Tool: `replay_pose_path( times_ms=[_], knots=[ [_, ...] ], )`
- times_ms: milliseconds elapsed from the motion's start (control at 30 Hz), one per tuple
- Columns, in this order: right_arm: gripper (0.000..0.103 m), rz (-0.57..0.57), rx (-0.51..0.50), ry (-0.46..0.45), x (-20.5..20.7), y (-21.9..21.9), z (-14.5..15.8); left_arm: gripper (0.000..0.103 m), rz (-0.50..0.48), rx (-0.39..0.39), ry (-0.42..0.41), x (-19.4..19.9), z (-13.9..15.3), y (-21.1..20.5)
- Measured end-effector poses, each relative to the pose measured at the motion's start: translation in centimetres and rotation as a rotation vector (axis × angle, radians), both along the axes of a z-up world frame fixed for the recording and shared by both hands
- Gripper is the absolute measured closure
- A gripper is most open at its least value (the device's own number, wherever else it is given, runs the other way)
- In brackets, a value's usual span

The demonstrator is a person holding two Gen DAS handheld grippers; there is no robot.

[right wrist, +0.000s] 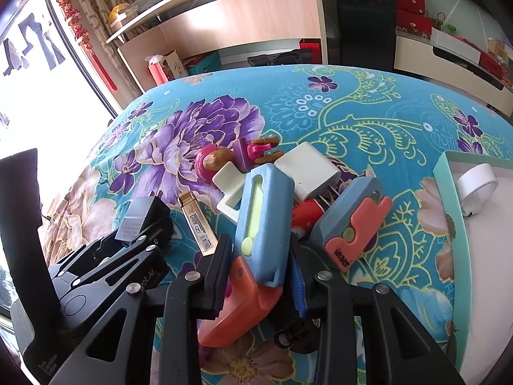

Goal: Organize rigid objects
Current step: 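Grasp the black charger with left tool while right tool grasps the knife and car, then place the charger in the tray with left tool while right tool releases knife and car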

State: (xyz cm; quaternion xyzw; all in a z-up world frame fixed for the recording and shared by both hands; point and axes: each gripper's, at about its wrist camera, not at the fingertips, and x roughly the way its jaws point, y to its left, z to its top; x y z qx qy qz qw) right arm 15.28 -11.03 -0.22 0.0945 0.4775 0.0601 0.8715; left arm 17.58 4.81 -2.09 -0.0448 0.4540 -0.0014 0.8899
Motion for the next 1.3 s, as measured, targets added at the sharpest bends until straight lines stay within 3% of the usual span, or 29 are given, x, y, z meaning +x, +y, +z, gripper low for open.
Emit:
replay_pose_path(
  times_ms=[467, 633, 1133, 1300],
  knots=[
    [0.069, -0.020, 0.060, -0.099, -2.0, -1.9, 4.0, 0.059, 0.003, -0.007, -0.126, -1.9, 4.5, -0.2],
    [0.069, -0.051, 0.070, -0.133, -2.8, -3.6, 5.3, 0.059, -0.040, 0.000, -0.174, -2.8, 6.2, -1.8],
    [0.068, -0.413, 0.004, -0.046, -5.5, -16.2, 4.1, 0.059, -0.331, 0.023, -0.184, -5.0, 6.8, -13.0],
    [0.068, -0.530, 0.028, -0.020, -7.4, -20.7, 3.6, 0.059, -0.456, 0.025, -0.183, -6.4, 6.4, -18.0]
  ],
)
